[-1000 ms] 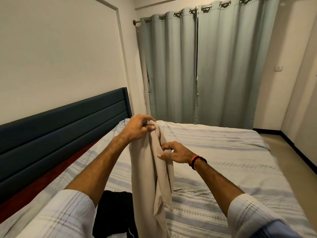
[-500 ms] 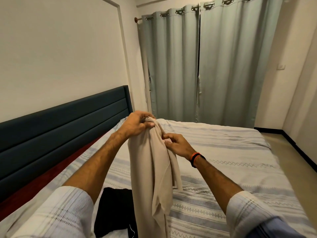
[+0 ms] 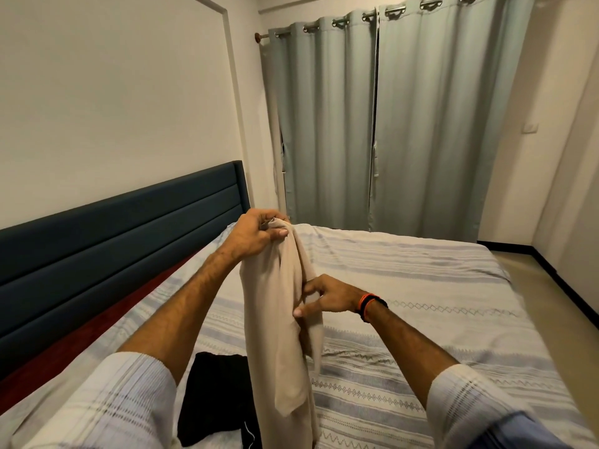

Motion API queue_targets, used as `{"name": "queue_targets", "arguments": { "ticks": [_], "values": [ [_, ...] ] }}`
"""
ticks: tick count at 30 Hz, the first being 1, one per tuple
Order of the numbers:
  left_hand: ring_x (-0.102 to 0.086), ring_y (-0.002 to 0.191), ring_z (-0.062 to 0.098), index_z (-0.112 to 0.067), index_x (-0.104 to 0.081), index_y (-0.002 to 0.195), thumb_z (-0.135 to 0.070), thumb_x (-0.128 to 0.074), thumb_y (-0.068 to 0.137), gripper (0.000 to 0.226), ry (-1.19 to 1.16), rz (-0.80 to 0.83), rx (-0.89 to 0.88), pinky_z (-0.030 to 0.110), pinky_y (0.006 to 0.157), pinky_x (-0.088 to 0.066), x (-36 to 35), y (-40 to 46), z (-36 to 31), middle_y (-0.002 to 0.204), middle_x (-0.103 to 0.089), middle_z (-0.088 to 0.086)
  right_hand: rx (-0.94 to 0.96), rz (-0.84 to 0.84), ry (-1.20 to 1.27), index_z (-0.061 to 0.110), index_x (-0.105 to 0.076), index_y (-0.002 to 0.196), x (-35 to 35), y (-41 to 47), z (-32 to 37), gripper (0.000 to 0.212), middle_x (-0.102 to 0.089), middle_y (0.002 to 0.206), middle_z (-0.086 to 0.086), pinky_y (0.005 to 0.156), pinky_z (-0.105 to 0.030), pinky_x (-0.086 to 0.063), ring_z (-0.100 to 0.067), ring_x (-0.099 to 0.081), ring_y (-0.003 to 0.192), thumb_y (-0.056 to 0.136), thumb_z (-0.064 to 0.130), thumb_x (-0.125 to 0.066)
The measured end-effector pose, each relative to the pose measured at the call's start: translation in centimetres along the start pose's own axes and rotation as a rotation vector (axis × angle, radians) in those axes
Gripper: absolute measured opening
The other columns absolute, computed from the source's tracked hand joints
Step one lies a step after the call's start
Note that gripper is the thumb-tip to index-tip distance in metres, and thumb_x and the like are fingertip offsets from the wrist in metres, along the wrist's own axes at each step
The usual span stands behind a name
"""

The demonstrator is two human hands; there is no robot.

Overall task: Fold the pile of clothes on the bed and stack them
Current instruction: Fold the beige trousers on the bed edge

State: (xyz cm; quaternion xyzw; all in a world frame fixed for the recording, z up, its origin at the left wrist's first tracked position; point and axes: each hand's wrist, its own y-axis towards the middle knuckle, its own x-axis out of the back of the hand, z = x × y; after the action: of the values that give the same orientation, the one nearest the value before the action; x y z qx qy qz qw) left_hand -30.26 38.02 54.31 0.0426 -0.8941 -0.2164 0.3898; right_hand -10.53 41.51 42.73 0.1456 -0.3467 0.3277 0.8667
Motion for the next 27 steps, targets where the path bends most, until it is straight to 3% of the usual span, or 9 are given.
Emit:
{"name": "queue_targets", "arguments": {
  "ticks": [3,8,10,13,17,19,21,24,27],
  "values": [
    [-0.060,0.087,0.005,-0.020,-0.071,0.102,-0.021,-0.070,0.089,0.013,0.007,-0.037,0.022,0.029,0.084,-0.044,0.0,-0.1,0.5,0.096,-0.067,-0.006,0.052,-0.158,0.144,0.031,-0.065,0.052,0.2,-0.2,0.1,0.031,-0.056,0.059,0.013,0.067,-0.027,-0.043,-0.006,-0.050,0.063,0.079,0.034,-0.081],
    [-0.059,0.094,0.016,-0.017,-0.072,0.106,-0.023,-0.070,0.088,0.019,0.025,-0.129,0.102,0.031,0.088,-0.045,0.4,-0.3,0.9,0.098,-0.066,-0.003,0.049,-0.207,0.231,0.017,-0.061,0.051,0.9,0.0,-0.5,0.026,-0.050,0.057,0.000,0.063,-0.030,-0.038,-0.014,-0.045,0.061,0.071,0.019,-0.079],
    [-0.058,0.095,0.015,-0.018,-0.072,0.107,-0.024,-0.071,0.088,0.019,0.053,-0.139,0.117,0.031,0.089,-0.044,0.8,-0.3,1.1,0.099,-0.066,-0.003,0.043,-0.269,0.263,-0.001,-0.049,0.054,1.1,0.0,-1.0,0.034,-0.042,0.060,-0.008,0.063,-0.034,-0.035,-0.021,-0.039,0.061,0.058,0.026,-0.070],
    [-0.056,0.096,0.014,-0.016,-0.072,0.109,-0.024,-0.070,0.088,0.022,0.090,-0.121,0.126,0.030,0.089,-0.042,1.2,-0.5,1.1,0.104,-0.068,0.001,0.071,-0.337,0.250,0.000,-0.041,0.056,1.4,-0.1,-1.6,0.035,-0.038,0.061,-0.010,0.063,-0.036,-0.035,-0.023,-0.037,0.061,0.055,0.029,-0.062],
    [-0.057,0.097,0.015,-0.014,-0.071,0.111,-0.025,-0.069,0.089,0.024,0.071,-0.135,0.126,0.033,0.090,-0.043,0.9,-0.5,0.8,0.109,-0.069,0.005,0.109,-0.309,0.212,0.013,-0.071,0.073,1.2,-1.0,-0.7,0.009,-0.065,0.071,0.002,0.068,-0.030,-0.050,-0.014,-0.058,0.066,0.076,0.020,-0.075],
    [-0.057,0.097,0.016,-0.014,-0.070,0.111,-0.024,-0.069,0.089,0.024,0.067,-0.132,0.120,0.035,0.092,-0.045,0.8,-0.4,0.4,0.110,-0.069,0.006,0.105,-0.235,0.160,0.027,-0.077,0.085,0.7,-1.0,-0.4,0.004,-0.074,0.085,0.009,0.077,-0.029,-0.055,-0.013,-0.067,0.080,0.082,0.029,-0.078],
    [-0.057,0.097,0.016,-0.015,-0.071,0.110,-0.024,-0.068,0.090,0.022,0.075,-0.122,0.105,0.039,0.095,-0.046,0.8,-0.4,0.0,0.109,-0.069,0.004,0.086,-0.232,0.057,0.038,-0.074,0.075,0.1,-0.9,-0.3,0.008,-0.073,0.084,0.010,0.084,-0.036,-0.055,-0.017,-0.067,0.095,0.079,0.043,-0.079],
    [-0.056,0.095,0.015,-0.016,-0.070,0.110,-0.026,-0.068,0.090,0.023,0.111,-0.133,0.093,0.040,0.095,-0.047,0.7,-0.3,-0.5,0.109,-0.069,0.005,0.059,-0.242,-0.094,0.022,-0.074,0.076,-0.7,-0.6,-0.1,0.023,-0.067,0.081,0.005,0.076,-0.036,-0.051,-0.018,-0.060,0.084,0.077,0.044,-0.080],
    [-0.055,0.095,0.015,-0.015,-0.070,0.113,-0.026,-0.068,0.090,0.026,0.135,-0.147,0.100,0.040,0.096,-0.047,0.8,-0.3,-0.6,0.112,-0.069,0.007,0.006,-0.190,-0.205,0.009,-0.074,0.086,-1.1,-0.5,0.3,0.035,-0.070,0.093,-0.004,0.079,-0.037,-0.053,-0.022,-0.061,0.088,0.079,0.043,-0.079]
  ]
}}
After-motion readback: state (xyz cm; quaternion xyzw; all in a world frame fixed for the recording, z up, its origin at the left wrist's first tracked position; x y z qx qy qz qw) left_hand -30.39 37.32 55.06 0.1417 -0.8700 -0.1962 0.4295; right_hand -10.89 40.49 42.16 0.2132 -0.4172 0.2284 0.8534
